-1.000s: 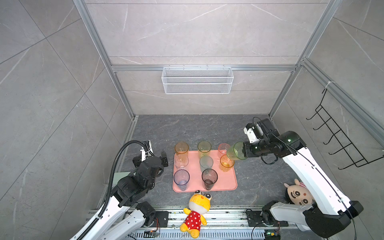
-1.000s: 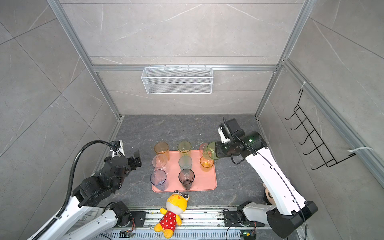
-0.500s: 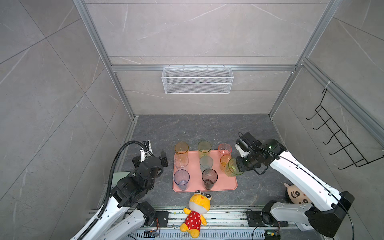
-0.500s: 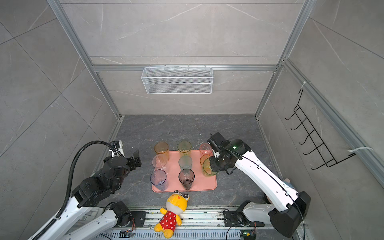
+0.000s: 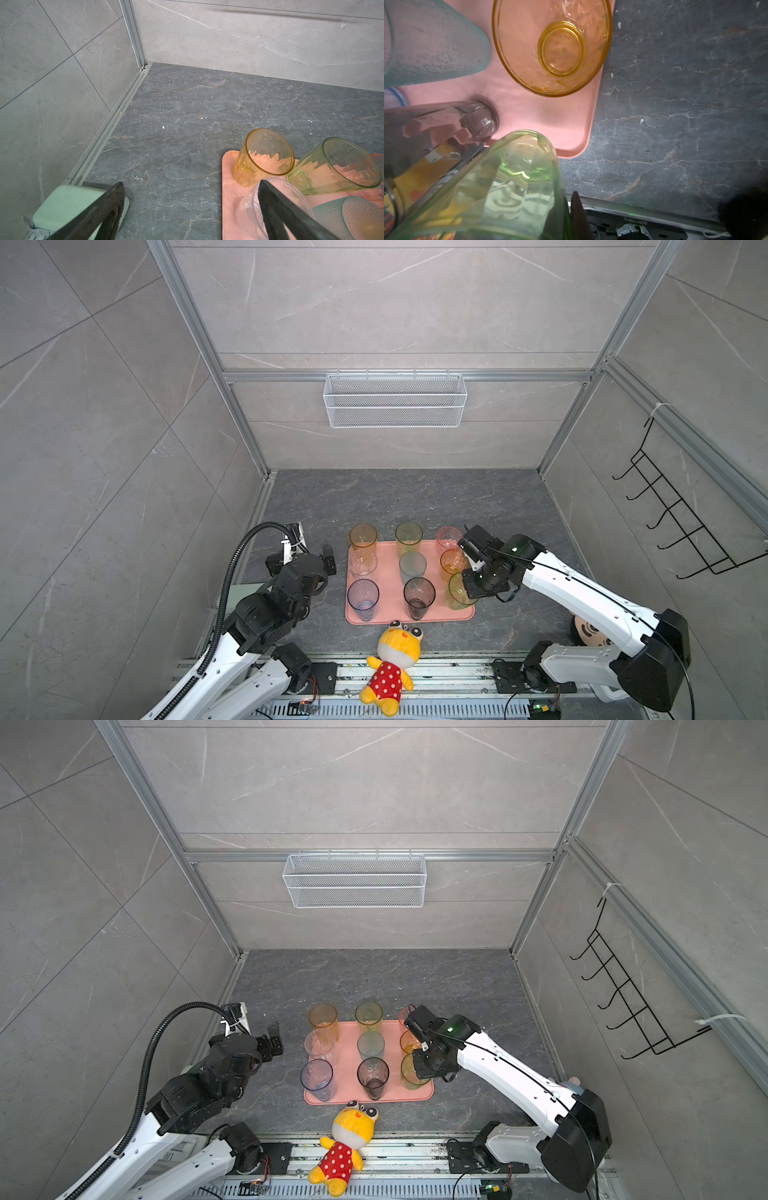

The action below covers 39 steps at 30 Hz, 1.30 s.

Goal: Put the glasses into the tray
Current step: 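Lower the green glass onto the tray's corner nearest the robot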

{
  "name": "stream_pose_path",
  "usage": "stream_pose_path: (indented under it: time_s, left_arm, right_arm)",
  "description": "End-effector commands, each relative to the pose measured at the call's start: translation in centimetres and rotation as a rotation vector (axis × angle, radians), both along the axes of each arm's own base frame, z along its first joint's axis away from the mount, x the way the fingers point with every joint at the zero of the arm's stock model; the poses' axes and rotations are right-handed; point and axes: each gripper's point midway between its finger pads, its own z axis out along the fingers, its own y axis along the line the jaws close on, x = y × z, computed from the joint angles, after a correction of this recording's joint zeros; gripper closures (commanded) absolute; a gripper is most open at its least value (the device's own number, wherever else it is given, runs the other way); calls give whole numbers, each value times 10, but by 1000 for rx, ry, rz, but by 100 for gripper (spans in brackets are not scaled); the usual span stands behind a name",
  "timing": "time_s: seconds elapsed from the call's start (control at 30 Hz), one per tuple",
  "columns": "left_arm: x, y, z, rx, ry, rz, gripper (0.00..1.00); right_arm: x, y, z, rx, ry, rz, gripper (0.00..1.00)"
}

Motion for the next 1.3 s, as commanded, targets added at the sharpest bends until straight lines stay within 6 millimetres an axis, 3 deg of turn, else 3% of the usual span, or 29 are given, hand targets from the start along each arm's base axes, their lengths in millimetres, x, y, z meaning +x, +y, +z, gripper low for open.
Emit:
stream_pose_path:
  time_s: [0.0, 0.53, 1.13, 1.27]
  left_arm:
    - [-1, 2, 3, -22, -17, 19, 0]
    - [-2, 3, -3, -25, -7, 18, 0]
    - [-6, 7, -7, -25, -1, 30, 0]
    - [-6, 8, -7, -28, -5, 33, 0]
  right_arm:
    - [6, 5, -13, 2, -8, -26, 100]
    - [5, -4, -54, -74, 30, -58, 100]
    - [6, -7, -72, -113, 48, -67, 100]
    - [6, -8, -71, -113, 43, -68, 93]
